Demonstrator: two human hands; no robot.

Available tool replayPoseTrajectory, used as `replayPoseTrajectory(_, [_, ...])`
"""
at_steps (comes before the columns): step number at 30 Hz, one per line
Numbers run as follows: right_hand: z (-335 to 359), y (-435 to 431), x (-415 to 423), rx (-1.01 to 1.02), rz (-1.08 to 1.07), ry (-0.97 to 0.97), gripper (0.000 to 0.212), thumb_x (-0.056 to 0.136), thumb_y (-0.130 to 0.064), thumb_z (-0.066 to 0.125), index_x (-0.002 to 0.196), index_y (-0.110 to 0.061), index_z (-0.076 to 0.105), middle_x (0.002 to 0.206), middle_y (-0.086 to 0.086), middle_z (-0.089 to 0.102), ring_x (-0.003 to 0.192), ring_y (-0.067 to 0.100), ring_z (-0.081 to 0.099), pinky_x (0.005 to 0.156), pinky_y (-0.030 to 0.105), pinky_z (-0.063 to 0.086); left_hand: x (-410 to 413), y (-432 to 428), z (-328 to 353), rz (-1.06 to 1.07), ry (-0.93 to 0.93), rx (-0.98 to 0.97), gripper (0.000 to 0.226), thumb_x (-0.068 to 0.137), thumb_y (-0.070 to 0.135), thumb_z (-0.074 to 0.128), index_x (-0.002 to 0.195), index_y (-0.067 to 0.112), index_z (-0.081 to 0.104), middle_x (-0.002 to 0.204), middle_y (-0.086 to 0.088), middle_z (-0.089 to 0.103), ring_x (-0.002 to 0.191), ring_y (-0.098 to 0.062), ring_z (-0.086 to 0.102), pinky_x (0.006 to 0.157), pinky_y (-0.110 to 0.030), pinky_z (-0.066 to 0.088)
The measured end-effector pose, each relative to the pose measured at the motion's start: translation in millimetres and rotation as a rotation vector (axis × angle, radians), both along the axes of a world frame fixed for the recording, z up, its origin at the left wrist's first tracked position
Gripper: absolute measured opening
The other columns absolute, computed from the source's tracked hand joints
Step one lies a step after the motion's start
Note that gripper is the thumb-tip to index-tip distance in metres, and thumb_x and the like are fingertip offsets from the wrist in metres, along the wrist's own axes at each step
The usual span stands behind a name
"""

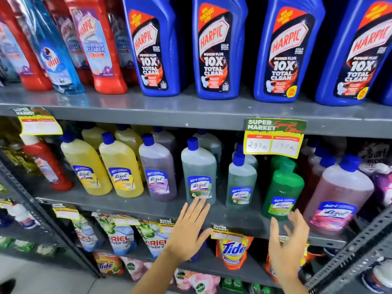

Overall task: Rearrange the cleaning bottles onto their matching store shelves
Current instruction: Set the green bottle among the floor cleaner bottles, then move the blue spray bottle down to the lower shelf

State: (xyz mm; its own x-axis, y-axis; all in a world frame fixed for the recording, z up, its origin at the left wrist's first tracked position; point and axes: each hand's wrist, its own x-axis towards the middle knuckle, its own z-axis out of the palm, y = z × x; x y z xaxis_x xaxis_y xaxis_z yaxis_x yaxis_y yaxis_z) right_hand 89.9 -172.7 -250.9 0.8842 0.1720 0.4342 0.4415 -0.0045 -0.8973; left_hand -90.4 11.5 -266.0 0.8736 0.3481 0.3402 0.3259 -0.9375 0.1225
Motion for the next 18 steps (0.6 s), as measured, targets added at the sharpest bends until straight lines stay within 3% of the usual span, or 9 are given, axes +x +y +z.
replayPoseTrajectory(1, [13.6,2.8,-10.7,0.032,0.029,-0.076,0.050,0.085,-0.036,0.061,0.133,-0.042,0.046,0.127,-0.027,0.044,0.118,0.017,0.055,0.099,0.018,0.046,-9.6,7.9,17.7,-0.014,-0.074,0.009,0.062,0.106,0.050,0.026,0.156,0.013,0.022,0.164,-0.003,0.011,0.150,-0.021,0.005,0.117,-0.045,0.009])
replayPoseTrajectory(2, [29.5,8.0,-20.8,0.054,0.063,-0.153,0.044,0.087,-0.033,0.058,0.130,-0.032,0.051,0.125,-0.026,0.045,0.112,0.024,0.058,0.095,0.016,0.047,-20.9,17.8,38.2,-0.029,-0.148,0.015,0.061,0.106,0.047,0.029,0.155,0.012,0.025,0.163,-0.004,0.014,0.150,-0.023,0.007,0.118,-0.045,0.009])
replayPoseTrajectory(4, [67.9,24.3,-41.8,0.060,0.113,-0.310,0.041,0.089,-0.027,0.054,0.124,-0.005,0.058,0.122,-0.008,0.053,0.102,0.034,0.059,0.091,0.015,0.045,-48.6,40.9,76.5,-0.033,-0.268,0.023,0.060,0.104,0.044,0.034,0.152,0.008,0.031,0.162,-0.008,0.019,0.149,-0.027,0.013,0.120,-0.044,0.009])
replayPoseTrajectory(6, [111.7,55.7,-70.5,0.108,0.167,-0.435,0.036,0.090,-0.019,0.053,0.118,0.004,0.059,0.116,0.012,0.057,0.102,0.026,0.058,0.088,0.019,0.047,-83.8,74.2,114.6,-0.018,-0.336,0.042,0.060,0.104,0.044,0.033,0.149,0.003,0.036,0.161,-0.012,0.022,0.148,-0.031,0.016,0.120,-0.044,0.010])
replayPoseTrajectory(12, [205.8,167.4,-164.9,0.264,0.194,-0.789,0.030,0.090,-0.007,0.054,0.118,0.003,0.057,0.120,0.011,0.056,0.107,0.027,0.058,0.083,0.035,0.051,-194.7,183.6,215.5,0.036,-0.471,0.256,0.062,0.104,0.045,0.030,0.146,0.001,0.038,0.158,-0.017,0.026,0.148,-0.032,0.017,0.119,-0.048,0.013])
replayPoseTrajectory(18, [256.2,268.8,-243.7,0.293,0.198,-0.785,0.031,0.091,-0.007,0.056,0.120,0.004,0.061,0.120,0.011,0.058,0.101,0.027,0.061,0.081,0.030,0.051,-294.2,282.8,258.1,0.111,-0.461,0.363,0.062,0.104,0.044,0.031,0.148,0.000,0.036,0.159,-0.016,0.024,0.148,-0.031,0.018,0.118,-0.052,0.015])
